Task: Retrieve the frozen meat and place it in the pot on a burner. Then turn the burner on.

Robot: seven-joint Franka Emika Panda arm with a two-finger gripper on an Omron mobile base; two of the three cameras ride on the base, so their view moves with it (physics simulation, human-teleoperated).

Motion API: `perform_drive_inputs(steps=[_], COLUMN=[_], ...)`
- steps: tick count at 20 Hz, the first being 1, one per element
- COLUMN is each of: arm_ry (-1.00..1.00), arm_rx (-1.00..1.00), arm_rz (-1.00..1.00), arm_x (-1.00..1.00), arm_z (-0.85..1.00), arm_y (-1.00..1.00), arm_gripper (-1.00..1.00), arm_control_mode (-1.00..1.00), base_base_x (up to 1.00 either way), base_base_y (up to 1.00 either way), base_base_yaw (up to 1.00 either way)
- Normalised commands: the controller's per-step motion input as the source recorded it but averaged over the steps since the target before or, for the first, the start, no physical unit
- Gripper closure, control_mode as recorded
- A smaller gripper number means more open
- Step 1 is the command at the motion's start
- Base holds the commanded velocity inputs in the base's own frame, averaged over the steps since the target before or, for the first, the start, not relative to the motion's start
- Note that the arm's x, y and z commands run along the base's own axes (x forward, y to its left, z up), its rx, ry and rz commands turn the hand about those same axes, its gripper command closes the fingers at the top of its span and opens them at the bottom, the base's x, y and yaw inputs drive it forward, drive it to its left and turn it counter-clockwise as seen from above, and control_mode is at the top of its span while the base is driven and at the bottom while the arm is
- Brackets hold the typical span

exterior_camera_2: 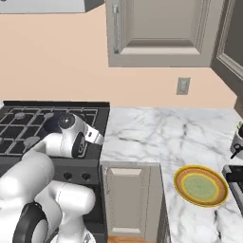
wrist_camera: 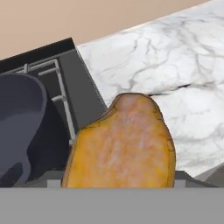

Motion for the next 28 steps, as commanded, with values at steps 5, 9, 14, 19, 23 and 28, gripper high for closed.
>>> perform_drive_inputs(steps=[5, 9, 14, 19, 23, 28], arm_ry=[0.0, 0.0, 0.0, 0.0, 0.0, 0.06], arm_rx=[0.0, 0.0, 0.0, 0.0, 0.0, 0.02], arm_rz=[0.0, 0.0, 0.0, 0.0, 0.0, 0.01], arm_x=[0.0, 0.0, 0.0, 0.0, 0.0, 0.13], arm_z=[0.0, 0.0, 0.0, 0.0, 0.0, 0.26], arm_y=[0.0, 0.0, 0.0, 0.0, 0.0, -0.06], arm_gripper=[1.0, 1.0, 1.0, 1.0, 1.0, 1.0], arm_control_mode=[1.0, 1.0, 1.0, 1.0, 1.0, -1.0], base_base_x=[0.14, 0.0, 0.05, 0.15, 0.0, 0.01], base_base_y=[0.46, 0.16, 0.86, 0.54, 0.0, -0.01], base_base_yaw=[0.19, 0.03, 0.01, 0.0, 0.0, 0.0])
